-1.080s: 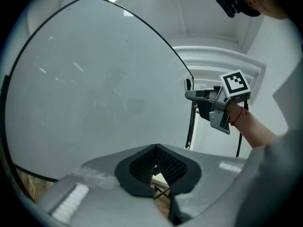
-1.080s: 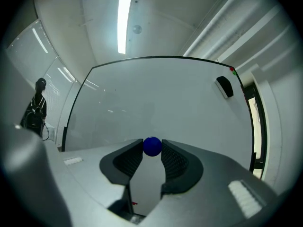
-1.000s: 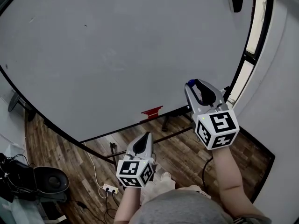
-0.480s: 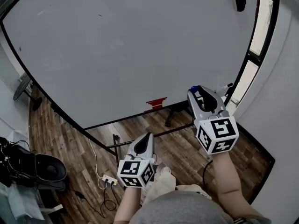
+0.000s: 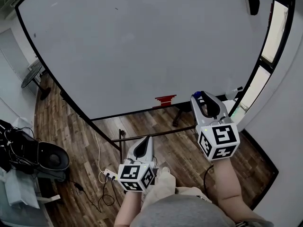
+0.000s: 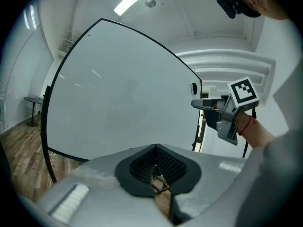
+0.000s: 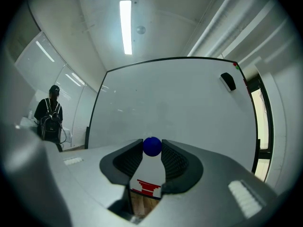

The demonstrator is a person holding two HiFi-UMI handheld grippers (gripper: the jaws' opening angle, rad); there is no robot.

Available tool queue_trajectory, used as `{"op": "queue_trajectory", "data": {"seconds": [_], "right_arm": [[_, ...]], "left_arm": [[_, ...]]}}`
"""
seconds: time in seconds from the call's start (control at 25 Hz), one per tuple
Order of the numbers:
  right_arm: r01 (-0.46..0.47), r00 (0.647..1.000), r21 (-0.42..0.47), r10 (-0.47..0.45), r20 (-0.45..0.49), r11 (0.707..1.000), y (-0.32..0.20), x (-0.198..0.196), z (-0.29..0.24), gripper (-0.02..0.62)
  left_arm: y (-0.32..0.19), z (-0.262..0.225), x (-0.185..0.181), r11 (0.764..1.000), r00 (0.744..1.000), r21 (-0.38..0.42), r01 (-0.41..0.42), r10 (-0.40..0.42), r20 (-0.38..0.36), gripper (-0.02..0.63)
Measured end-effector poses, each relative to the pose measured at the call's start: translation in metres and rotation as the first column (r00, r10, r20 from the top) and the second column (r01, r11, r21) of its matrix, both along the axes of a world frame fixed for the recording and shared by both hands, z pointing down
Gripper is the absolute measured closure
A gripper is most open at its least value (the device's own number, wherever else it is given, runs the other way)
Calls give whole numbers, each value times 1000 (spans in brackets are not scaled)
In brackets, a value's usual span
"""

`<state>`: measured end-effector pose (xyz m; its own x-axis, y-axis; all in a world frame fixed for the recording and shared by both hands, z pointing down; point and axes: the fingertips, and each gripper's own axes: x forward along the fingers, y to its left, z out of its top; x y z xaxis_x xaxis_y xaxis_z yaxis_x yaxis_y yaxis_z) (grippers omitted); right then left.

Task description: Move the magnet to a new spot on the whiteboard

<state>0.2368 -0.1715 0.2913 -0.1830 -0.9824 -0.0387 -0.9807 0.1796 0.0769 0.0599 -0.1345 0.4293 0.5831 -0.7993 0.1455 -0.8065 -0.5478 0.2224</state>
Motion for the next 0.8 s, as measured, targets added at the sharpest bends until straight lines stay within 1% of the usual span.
{"op": "queue_trajectory", "data": {"seconds": [0.24,0.44,0.64,0.8], "right_arm": [[72,997,-6,-72,10,997,-2,-28,1,472],[132,991,-11,-132,2,991,-17,-61,2,472],[188,982,-15,-188,-7,982,-32,-105,1,472],[224,974,-12,-225,-22,974,-48,-146,-1,472]], "left_arm": [[8,-3,-26,997,997,2,79,-79,-3,603],[6,-7,-56,989,989,4,151,-151,-6,603],[5,-9,-95,977,977,0,212,-212,-16,603],[-6,-7,-132,968,968,-2,249,-249,-16,603]]}}
